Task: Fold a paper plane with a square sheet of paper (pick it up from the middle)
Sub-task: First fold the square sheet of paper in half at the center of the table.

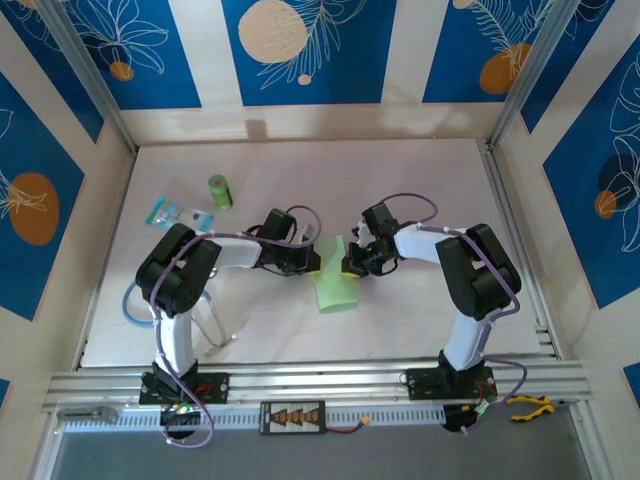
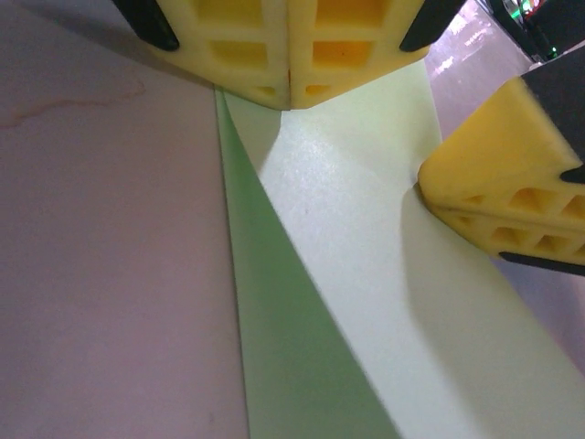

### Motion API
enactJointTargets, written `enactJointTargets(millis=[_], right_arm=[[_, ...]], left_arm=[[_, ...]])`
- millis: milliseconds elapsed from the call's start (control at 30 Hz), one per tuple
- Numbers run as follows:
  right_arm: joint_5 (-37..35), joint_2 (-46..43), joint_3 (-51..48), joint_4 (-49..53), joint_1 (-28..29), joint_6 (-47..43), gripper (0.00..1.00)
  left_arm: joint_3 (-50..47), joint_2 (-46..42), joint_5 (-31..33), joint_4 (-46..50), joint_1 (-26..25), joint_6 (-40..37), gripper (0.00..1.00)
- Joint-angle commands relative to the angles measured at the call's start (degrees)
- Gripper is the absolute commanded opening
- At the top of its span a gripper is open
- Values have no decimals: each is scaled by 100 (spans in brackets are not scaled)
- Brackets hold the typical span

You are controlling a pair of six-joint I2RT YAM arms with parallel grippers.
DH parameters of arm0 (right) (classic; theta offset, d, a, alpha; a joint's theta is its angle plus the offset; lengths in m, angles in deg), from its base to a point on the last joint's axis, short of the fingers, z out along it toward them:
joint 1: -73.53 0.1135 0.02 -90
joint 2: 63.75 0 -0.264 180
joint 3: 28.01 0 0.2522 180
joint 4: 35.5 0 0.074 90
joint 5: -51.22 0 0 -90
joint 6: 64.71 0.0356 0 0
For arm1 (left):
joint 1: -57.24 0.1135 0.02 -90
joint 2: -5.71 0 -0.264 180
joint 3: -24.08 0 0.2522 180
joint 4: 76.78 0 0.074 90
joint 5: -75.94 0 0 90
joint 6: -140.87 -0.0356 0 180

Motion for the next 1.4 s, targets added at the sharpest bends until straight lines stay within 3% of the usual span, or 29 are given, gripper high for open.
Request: enactJointTargets(millis=[0,267,767,967,1367], right_arm=[[101,-274,155,134,-29,151,1],[457,-64,236,-212,103,436,2],[-317,379,-249,-32,135,328,0],[-301,371,-271,-19,66,233,0],[-238,407,-236,-27,59,193,0]], left_arm=[[-135,115,363,474,12,-257,0],[-140,97,342,452,12,-287,0],[-39,-105,186,407,12,-183,0],[202,-392,78,227,124,41,8],[497,310,156,274,335,102,7]])
